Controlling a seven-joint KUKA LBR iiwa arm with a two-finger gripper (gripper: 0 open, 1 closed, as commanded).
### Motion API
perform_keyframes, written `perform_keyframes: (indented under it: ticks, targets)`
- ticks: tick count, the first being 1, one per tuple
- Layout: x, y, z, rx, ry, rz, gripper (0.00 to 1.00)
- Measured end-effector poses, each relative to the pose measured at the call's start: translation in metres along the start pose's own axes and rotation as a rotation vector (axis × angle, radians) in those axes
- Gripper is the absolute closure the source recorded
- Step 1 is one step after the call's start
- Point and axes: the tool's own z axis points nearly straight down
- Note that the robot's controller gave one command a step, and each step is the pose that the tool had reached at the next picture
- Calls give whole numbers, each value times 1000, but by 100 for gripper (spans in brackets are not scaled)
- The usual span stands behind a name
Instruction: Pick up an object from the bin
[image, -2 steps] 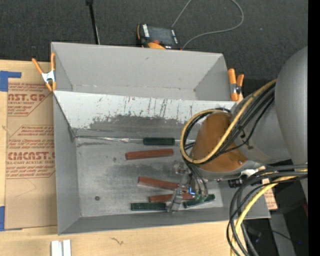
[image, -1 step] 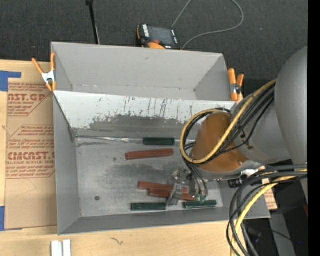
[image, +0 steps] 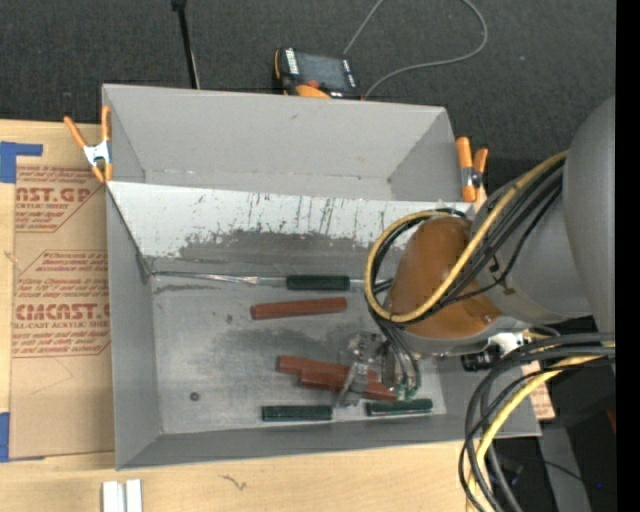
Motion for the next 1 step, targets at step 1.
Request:
perform_keyframes:
  ticks: [1]
  targets:
    - [-1,1,-45,-1,-3,-1,100]
